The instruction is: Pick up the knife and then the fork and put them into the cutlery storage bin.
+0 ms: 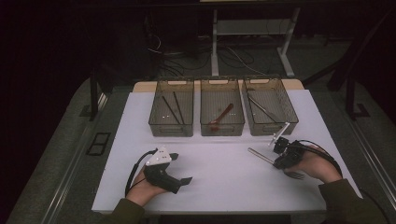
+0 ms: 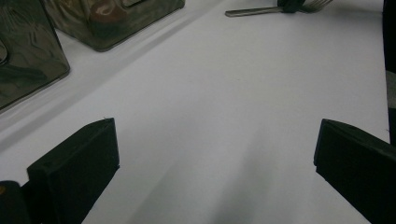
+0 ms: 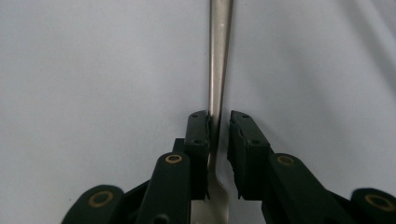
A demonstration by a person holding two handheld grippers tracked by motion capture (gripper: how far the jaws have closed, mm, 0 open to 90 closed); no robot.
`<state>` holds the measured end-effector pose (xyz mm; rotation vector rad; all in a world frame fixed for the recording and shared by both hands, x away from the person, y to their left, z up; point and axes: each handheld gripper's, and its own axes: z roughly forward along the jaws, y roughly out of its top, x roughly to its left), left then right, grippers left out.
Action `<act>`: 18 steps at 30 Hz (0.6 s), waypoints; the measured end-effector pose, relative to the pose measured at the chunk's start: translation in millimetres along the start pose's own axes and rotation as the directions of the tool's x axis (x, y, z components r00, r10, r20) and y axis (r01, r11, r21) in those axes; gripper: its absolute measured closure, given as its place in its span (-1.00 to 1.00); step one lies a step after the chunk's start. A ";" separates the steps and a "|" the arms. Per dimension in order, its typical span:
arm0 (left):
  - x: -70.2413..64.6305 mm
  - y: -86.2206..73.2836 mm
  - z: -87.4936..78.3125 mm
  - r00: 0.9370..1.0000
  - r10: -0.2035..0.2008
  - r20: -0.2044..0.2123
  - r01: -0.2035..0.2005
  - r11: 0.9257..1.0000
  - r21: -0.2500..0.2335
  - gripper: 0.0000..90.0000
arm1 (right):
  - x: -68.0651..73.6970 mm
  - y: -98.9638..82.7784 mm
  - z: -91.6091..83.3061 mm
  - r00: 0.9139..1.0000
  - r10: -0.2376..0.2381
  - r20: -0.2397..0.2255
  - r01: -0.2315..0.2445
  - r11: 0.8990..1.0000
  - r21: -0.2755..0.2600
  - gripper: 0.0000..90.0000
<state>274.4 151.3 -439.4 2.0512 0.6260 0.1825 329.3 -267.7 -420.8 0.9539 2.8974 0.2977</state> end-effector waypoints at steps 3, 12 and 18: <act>0.0 0.0 0.0 1.000 -0.004 -0.003 0.004 1.000 -0.004 -1.00 | 2.4 2.3 -0.1 1.000 -0.009 -0.002 0.009 1.000 0.015 0.73; -0.1 0.1 0.0 1.000 -0.004 -0.002 0.004 1.000 -0.003 -1.00 | 4.4 6.3 0.6 1.000 -0.020 -0.003 0.020 0.999 0.041 0.83; -0.1 0.1 -0.2 1.000 -0.002 -0.001 0.002 1.000 -0.002 -1.00 | 2.4 4.5 -0.1 1.000 -0.004 -0.013 0.005 1.000 0.018 0.86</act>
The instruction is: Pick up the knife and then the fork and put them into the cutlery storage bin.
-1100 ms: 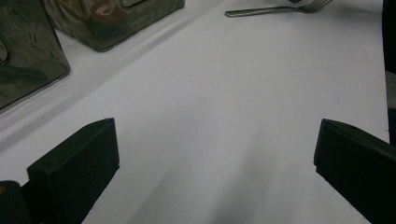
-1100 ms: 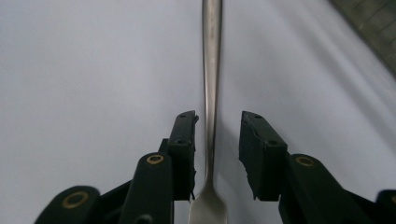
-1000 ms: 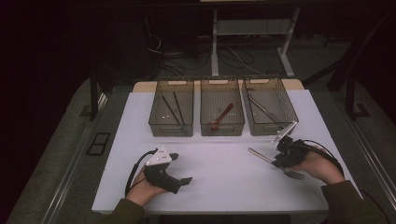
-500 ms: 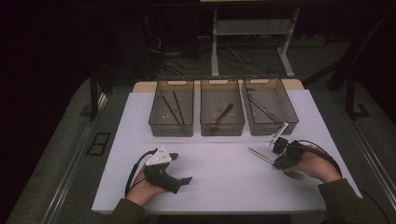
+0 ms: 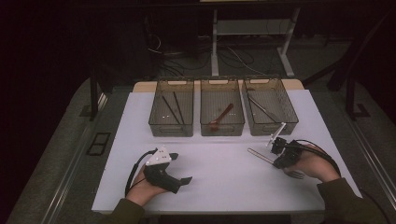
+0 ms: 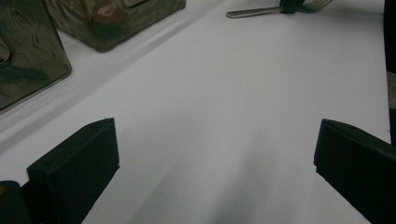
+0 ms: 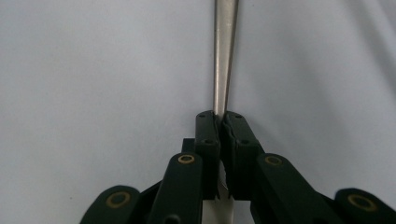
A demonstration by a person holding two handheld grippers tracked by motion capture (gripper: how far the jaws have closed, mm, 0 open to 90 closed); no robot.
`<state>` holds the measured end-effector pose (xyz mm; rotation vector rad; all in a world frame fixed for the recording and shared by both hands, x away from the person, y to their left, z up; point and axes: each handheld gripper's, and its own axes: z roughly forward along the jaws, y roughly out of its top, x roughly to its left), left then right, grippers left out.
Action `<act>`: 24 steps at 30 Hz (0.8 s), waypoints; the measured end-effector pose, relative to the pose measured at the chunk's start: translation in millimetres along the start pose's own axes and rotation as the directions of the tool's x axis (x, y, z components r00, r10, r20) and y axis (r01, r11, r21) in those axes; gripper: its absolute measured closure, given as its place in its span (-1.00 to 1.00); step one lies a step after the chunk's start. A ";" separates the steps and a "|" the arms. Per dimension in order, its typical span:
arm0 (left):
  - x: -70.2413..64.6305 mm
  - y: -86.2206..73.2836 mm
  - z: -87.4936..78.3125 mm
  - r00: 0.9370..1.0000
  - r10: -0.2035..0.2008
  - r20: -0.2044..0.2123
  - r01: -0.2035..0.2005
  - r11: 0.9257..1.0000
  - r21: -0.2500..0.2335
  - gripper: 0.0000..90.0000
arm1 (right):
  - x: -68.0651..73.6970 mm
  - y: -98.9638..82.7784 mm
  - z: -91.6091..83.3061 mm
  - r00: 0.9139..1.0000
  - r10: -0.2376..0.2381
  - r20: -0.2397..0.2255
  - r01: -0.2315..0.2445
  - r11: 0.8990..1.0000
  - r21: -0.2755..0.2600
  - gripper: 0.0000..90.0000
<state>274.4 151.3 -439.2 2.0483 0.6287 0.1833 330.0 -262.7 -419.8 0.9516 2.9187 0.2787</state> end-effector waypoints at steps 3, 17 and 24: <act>0.1 -0.1 0.1 1.000 -0.001 0.000 0.001 1.000 0.001 -1.00 | -3.9 -2.4 -0.6 1.000 0.007 0.012 -0.007 1.000 -0.015 0.86; 0.2 -0.1 0.3 1.000 0.001 0.002 -0.001 1.000 0.003 -1.00 | -19.3 -19.7 -20.0 0.995 0.095 -0.033 -0.099 0.981 -0.166 0.86; 0.2 -0.2 0.4 1.000 0.002 0.003 -0.002 1.000 0.006 -1.00 | -27.4 -28.2 -34.4 0.988 0.146 -0.051 -0.155 0.948 -0.279 0.86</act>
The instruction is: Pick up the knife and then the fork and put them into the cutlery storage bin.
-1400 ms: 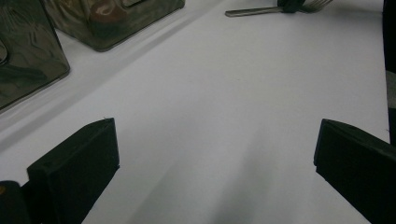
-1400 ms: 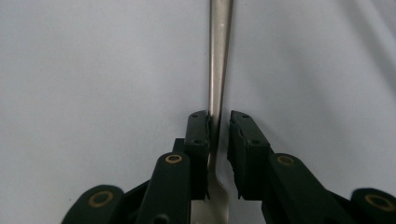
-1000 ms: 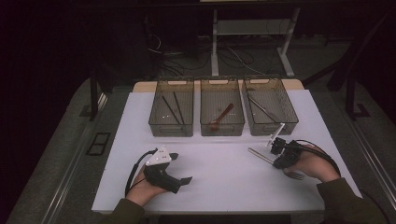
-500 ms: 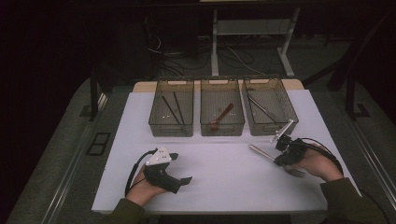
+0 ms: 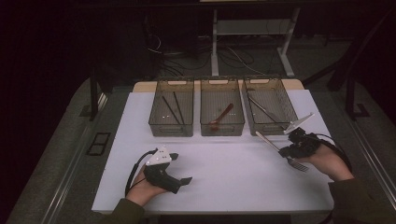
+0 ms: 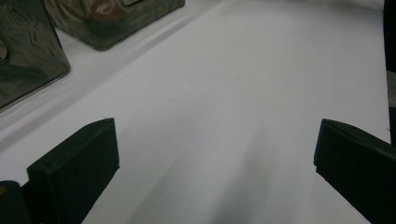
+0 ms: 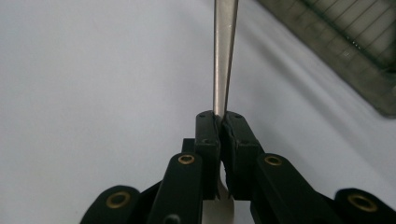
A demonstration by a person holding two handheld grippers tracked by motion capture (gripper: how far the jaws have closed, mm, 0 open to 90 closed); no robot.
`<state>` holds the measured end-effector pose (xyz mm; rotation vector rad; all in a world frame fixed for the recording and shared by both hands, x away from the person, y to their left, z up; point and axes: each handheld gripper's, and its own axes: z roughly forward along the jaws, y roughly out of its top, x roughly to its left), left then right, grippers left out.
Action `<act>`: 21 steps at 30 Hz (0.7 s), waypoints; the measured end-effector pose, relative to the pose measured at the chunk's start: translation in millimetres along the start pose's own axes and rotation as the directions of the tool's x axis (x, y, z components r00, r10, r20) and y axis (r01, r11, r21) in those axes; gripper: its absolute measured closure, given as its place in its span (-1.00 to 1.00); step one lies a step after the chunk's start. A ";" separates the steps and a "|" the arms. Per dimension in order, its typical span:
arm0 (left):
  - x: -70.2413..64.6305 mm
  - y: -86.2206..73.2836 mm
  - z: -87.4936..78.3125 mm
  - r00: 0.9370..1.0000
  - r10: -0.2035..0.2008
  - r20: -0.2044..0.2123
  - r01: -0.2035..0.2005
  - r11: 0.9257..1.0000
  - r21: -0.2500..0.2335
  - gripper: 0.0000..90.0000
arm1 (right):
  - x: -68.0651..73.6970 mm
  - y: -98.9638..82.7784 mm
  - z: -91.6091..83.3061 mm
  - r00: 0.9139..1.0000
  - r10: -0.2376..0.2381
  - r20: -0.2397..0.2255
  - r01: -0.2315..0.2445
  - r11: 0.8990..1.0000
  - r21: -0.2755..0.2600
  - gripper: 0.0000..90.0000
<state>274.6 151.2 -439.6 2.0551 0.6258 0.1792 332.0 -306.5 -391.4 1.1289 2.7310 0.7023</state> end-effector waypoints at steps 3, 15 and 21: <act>0.0 -0.1 0.1 1.000 -0.001 0.001 0.001 1.000 0.001 -1.00 | -2.5 -0.9 -8.7 1.000 0.020 -0.016 -0.021 0.998 -0.055 0.86; -0.2 -0.1 0.9 1.000 -0.001 0.000 0.001 1.000 0.003 -1.00 | -12.7 -1.0 -28.8 0.996 0.085 0.020 -0.078 0.971 -0.226 0.86; -0.3 -0.2 1.2 1.000 -0.001 0.001 0.001 1.000 0.004 -1.00 | -19.5 -1.7 -33.2 0.993 0.117 0.022 -0.106 0.953 -0.283 0.86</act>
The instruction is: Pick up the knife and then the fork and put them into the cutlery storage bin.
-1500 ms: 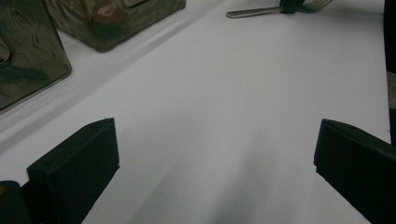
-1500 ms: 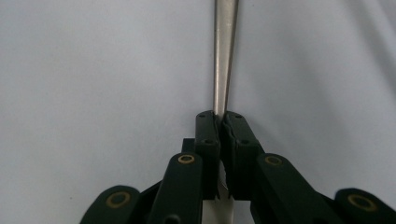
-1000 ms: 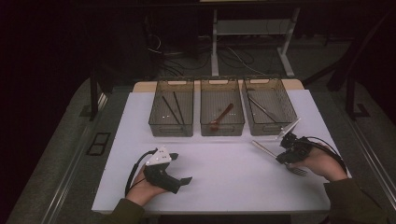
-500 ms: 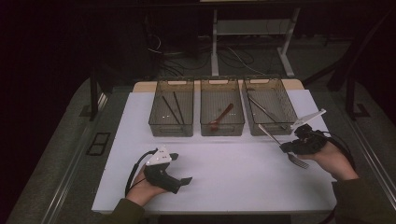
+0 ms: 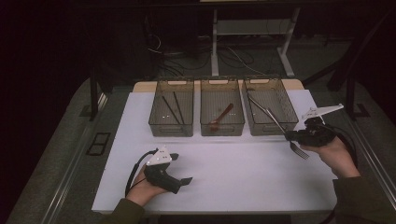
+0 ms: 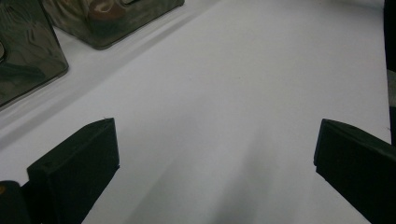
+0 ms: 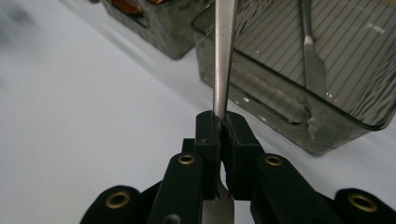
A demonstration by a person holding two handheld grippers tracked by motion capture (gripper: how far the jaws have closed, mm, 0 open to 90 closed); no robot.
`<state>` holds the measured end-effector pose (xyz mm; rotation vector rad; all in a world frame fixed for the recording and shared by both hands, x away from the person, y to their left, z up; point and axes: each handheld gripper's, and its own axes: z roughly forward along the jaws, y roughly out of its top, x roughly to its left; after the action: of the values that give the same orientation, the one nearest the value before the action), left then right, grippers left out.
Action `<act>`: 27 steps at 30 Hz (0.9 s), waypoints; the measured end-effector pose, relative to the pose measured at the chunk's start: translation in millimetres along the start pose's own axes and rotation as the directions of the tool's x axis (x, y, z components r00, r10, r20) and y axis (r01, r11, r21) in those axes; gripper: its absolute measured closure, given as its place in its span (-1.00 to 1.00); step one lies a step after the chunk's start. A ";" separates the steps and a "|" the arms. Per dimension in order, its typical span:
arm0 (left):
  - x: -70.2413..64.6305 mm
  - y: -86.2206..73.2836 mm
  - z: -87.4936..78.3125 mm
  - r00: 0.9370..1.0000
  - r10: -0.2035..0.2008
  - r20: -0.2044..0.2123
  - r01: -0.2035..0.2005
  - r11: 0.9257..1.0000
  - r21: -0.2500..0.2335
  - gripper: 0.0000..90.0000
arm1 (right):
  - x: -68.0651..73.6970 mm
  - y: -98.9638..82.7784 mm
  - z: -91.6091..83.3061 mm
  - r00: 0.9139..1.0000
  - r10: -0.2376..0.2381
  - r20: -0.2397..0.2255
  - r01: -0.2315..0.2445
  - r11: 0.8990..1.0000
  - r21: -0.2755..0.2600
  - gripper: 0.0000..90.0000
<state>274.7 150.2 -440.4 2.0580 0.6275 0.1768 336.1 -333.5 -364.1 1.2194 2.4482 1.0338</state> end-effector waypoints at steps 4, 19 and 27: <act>-0.2 0.1 0.4 1.000 -0.001 0.002 0.001 1.000 -0.001 -1.00 | -3.4 1.8 0.6 1.000 0.012 0.008 -0.011 1.000 -0.015 0.86; 3.4 -2.0 -2.7 1.000 -0.002 0.009 0.003 1.000 -0.024 -1.00 | -20.6 30.9 8.6 0.997 0.051 0.053 -0.046 0.994 -0.094 0.86; 3.9 -2.9 -2.8 1.000 -0.007 0.015 0.007 1.000 -0.026 -1.00 | -32.4 55.2 13.0 0.996 0.065 0.067 -0.056 0.990 -0.131 0.86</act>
<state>276.0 155.5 -441.8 2.0301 0.6203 0.1652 396.7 -329.4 -339.9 1.2728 2.2665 1.1252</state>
